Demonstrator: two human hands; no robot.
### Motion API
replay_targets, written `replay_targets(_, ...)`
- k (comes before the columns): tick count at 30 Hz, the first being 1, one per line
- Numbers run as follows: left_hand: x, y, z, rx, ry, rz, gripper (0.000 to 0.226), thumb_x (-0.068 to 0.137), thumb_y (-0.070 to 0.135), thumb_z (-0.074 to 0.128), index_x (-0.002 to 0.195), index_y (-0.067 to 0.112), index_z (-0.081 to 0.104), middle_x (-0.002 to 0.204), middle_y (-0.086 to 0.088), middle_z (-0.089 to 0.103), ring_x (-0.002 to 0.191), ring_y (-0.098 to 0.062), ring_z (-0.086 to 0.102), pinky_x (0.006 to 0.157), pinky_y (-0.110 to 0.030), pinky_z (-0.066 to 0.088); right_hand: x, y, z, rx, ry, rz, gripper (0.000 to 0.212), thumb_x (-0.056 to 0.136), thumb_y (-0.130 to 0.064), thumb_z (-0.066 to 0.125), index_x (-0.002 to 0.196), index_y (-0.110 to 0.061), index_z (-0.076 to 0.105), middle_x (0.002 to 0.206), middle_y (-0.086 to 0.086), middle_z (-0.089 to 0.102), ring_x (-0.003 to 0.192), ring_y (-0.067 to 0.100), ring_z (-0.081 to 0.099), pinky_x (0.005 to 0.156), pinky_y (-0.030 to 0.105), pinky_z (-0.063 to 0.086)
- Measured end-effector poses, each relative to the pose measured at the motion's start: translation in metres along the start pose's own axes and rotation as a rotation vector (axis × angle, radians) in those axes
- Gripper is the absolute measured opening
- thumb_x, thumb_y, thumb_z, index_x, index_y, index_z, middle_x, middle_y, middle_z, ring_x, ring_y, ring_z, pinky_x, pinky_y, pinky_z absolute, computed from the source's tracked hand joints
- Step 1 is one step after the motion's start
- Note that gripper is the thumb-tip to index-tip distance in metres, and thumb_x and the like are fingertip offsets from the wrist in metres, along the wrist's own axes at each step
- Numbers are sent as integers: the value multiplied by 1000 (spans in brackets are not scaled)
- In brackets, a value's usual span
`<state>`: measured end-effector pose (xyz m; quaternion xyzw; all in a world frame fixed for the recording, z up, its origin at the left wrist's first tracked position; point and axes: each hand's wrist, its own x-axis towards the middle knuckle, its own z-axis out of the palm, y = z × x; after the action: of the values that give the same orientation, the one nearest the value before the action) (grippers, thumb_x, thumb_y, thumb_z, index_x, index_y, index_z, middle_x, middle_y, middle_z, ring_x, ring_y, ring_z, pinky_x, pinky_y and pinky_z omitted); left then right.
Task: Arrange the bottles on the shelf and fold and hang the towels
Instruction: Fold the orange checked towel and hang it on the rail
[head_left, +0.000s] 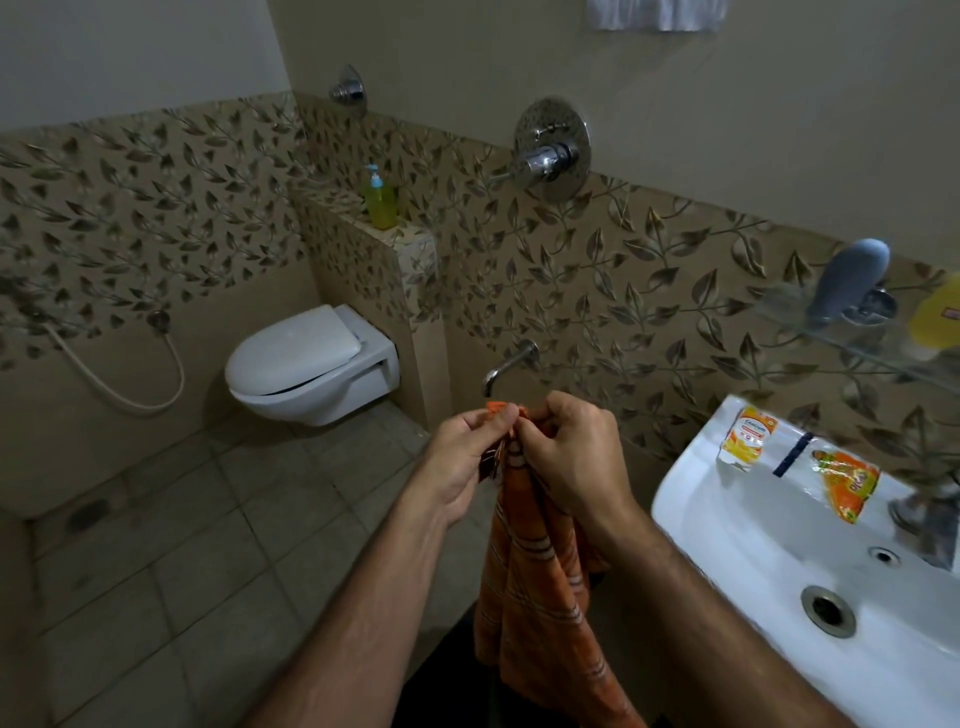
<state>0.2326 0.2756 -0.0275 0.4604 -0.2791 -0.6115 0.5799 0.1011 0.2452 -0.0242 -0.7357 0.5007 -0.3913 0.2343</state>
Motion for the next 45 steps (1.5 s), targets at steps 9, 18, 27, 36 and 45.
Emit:
replay_targets(9,8,8,-3,264,82,184,13,94,4,57,89,5,68,75,-4,70,68,-9,66,69,-21,55,8,3,-5,189,-167,88,15,83,-30,75,78,-18,69,70,-2,72,66,9,69,61,33,58)
replay_targets(18,28,49,-15,361,414,464,20,97,20,55,77,20,59,72,0,63,67,-12,61,69,-30,51,12,50,-16,-194,-587,228,9,76,-13,64,76,-21,66,72,-6,69,67,5,65,55,20,50)
replay_targets(27,30,76,-13,316,542,605,26,99,21,52,73,22,52,69,3,55,65,-10,54,69,-31,50,10,67,-23,-419,-554,202,28,86,-49,60,104,-28,64,97,-4,71,91,19,67,85,39,54)
replay_targets(36,34,78,-42,405,714,687,27,98,21,52,71,23,52,70,9,56,62,3,52,62,-13,45,23,65,-49,-574,-515,130,22,91,-47,58,101,-30,67,91,-9,67,94,18,62,88,40,35)
replay_targets(45,38,78,-71,368,773,716,15,98,21,53,84,22,59,77,11,60,71,1,56,70,-18,46,22,66,-69,-754,-216,-13,22,91,-43,58,103,-34,74,121,0,54,113,27,41,84,39,35)
